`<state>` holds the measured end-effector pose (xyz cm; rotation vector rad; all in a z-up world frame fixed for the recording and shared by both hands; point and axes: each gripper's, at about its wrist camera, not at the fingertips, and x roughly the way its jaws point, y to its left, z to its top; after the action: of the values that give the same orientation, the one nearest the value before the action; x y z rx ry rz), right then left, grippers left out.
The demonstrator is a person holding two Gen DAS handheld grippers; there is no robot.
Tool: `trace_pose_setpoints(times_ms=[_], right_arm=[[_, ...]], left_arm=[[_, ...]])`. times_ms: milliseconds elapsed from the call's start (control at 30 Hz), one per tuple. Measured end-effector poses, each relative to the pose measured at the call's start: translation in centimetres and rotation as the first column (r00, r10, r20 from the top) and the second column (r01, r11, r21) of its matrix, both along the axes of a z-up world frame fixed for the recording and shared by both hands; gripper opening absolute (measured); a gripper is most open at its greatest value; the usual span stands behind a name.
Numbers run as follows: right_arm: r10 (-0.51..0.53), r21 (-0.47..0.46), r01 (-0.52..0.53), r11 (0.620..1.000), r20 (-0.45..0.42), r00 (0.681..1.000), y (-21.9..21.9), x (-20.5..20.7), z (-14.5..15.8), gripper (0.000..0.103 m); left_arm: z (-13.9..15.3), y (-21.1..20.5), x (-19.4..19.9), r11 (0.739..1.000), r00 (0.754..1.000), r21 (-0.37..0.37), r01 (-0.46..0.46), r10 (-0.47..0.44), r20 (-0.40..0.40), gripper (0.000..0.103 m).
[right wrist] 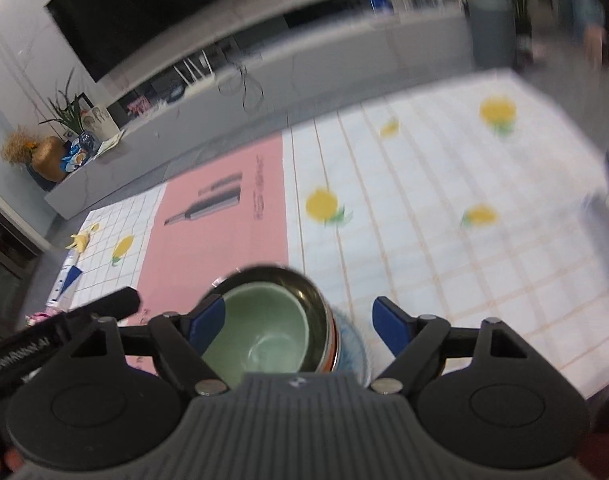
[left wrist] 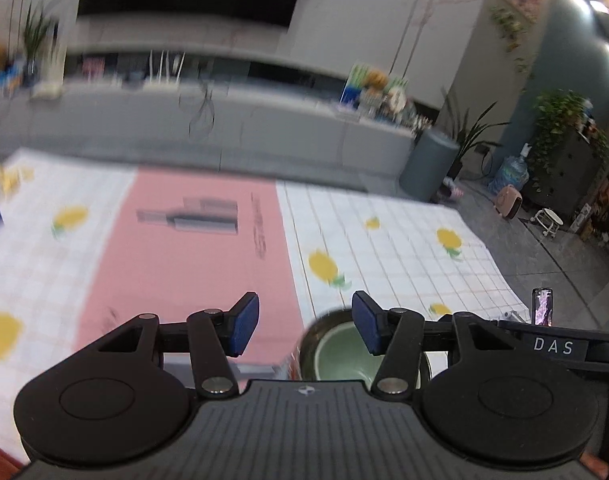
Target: Organize plates and bowls
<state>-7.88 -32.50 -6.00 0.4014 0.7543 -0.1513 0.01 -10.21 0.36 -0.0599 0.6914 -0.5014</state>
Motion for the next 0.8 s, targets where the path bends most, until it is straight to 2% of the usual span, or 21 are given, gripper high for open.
trace_pose_setpoints(times_ms=[100,233,333,433,533,633,700,767,800], right_arm=[[0.013,-0.111,-0.006,0.994,0.067,0.998,1.8,-1.2,2.0,0.086],[0.057,-0.249,-0.017,0.968,0.156,0.986,4.5,-3.1,4.2,0.092],[0.086,-0.298,-0.014,0.954,0.227,0.970,6.0,-4.7,5.5,0.096],[0.083,-0.306,0.007,0.952,0.280,0.956,6.8,-6.3,6.2,0.100],[0.079,-0.333,0.029,0.942,0.307,0.948,7.9,-7.5,6.3,0.100],[0.072,-0.356,0.043,0.934,0.302,0.951,9.2,-8.2,5.6,0.100],[0.065,-0.360,0.048,0.932,0.294,0.954,10.1,-8.5,4.7,0.100],[0.069,-0.361,0.036,0.932,0.274,0.959,11.1,-8.8,3.5,0.100],[0.076,-0.361,0.026,0.932,0.263,0.962,11.5,-8.9,2.9,0.100]], left_arm=[[1.9,0.4,-2.0,0.999,0.990,0.048,0.001,-0.007,0.137,0.062],[3.8,1.0,-4.7,0.993,0.953,0.115,-0.018,-0.018,0.302,0.062],[4.5,1.9,-6.3,0.989,0.928,0.138,-0.053,-0.002,0.372,0.062],[4.4,2.5,-7.7,0.979,0.897,0.173,-0.112,0.025,0.442,0.063],[3.9,3.1,-8.5,0.972,0.894,0.190,-0.140,0.042,0.446,0.064],[3.1,4.1,-8.7,0.976,0.920,0.177,-0.128,0.050,0.388,0.065],[2.3,4.5,-8.8,0.979,0.938,0.164,-0.123,0.061,0.341,0.074],[1.7,5.1,-8.6,0.977,0.948,0.169,-0.128,0.070,0.312,0.076],[1.3,5.1,-8.5,0.974,0.950,0.182,-0.134,0.074,0.302,0.080]])
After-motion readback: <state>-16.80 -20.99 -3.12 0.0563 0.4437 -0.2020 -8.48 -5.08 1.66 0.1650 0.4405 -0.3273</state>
